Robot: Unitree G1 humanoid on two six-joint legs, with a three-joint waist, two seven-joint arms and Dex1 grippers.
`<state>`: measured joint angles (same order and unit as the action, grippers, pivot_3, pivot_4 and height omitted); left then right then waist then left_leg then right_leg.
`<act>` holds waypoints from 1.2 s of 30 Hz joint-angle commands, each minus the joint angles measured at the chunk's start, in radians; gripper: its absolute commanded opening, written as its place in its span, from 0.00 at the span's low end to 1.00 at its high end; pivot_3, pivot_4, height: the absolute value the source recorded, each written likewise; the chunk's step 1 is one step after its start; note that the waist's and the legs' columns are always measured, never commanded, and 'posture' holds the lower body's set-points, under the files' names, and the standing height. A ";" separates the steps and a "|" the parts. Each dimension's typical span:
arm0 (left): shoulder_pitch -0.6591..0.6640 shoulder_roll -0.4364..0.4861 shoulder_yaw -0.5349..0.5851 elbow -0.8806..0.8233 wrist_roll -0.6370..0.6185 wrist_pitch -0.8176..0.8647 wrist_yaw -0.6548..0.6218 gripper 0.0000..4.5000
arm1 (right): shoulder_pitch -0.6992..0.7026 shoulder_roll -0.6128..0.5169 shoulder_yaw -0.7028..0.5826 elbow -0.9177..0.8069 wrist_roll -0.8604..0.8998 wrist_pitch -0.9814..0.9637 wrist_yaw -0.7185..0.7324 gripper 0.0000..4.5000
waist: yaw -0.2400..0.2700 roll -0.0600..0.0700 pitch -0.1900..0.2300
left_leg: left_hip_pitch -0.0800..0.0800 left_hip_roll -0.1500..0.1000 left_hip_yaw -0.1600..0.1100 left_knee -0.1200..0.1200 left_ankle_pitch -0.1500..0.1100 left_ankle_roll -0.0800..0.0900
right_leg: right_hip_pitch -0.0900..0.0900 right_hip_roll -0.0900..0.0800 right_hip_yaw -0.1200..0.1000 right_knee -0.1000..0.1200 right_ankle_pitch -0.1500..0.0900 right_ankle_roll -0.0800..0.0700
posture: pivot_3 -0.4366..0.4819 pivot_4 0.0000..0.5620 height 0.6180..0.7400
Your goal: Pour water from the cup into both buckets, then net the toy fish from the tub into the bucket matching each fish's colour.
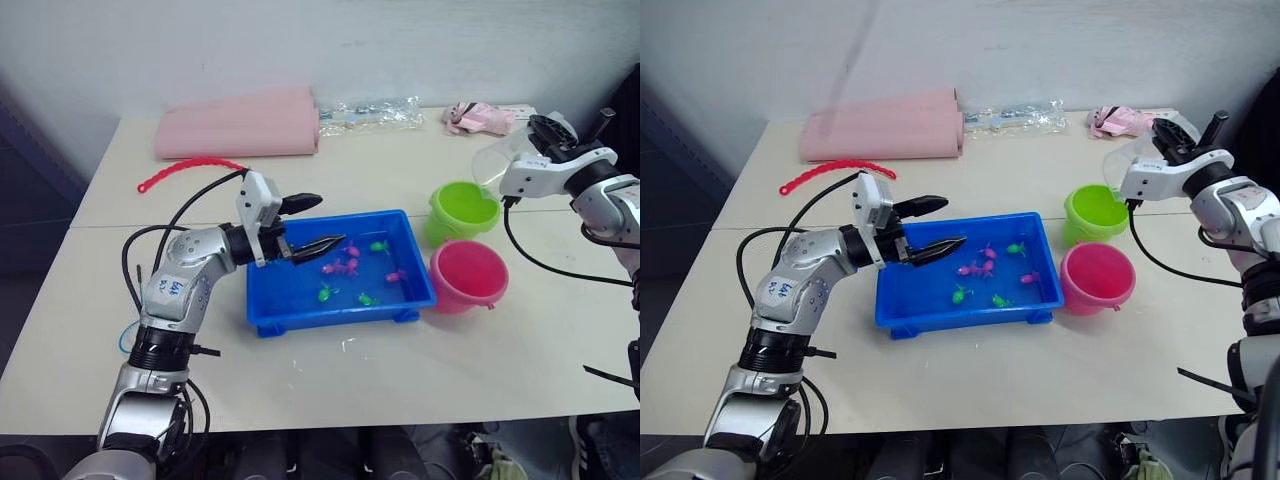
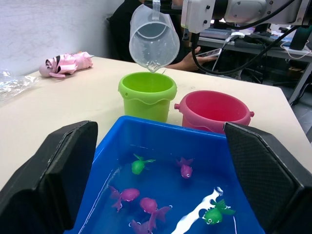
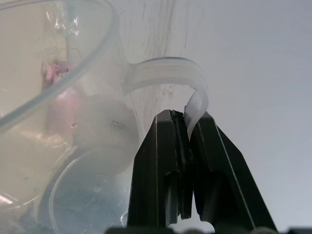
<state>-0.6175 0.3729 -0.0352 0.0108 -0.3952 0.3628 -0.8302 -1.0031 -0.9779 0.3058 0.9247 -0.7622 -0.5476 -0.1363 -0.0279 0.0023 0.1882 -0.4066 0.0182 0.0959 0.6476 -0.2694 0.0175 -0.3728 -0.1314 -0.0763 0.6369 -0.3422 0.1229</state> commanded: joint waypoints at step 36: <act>0.099 0.174 0.043 -0.241 -0.186 0.097 -0.250 1.00 | 0.488 0.373 -0.935 -0.019 1.160 0.493 0.318 0.18 | 0.001 -0.001 0.000 | 0.002 0.000 -0.001 0.002 0.000 0.001 | 0.003 0.000 0.001 -0.001 0.000 0.000 | 0.48 0.27 1.00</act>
<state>-0.5174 0.5324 -0.0179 -0.2215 -0.5758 0.4736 -1.0857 -0.5316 -0.6014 -0.6161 0.9419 0.3836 -0.0423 0.1848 -0.0273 0.0015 0.1886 -0.4042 0.0183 0.0953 0.6494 -0.2690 0.0181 -0.3699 -0.1313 -0.0752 0.6358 -0.3421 0.1231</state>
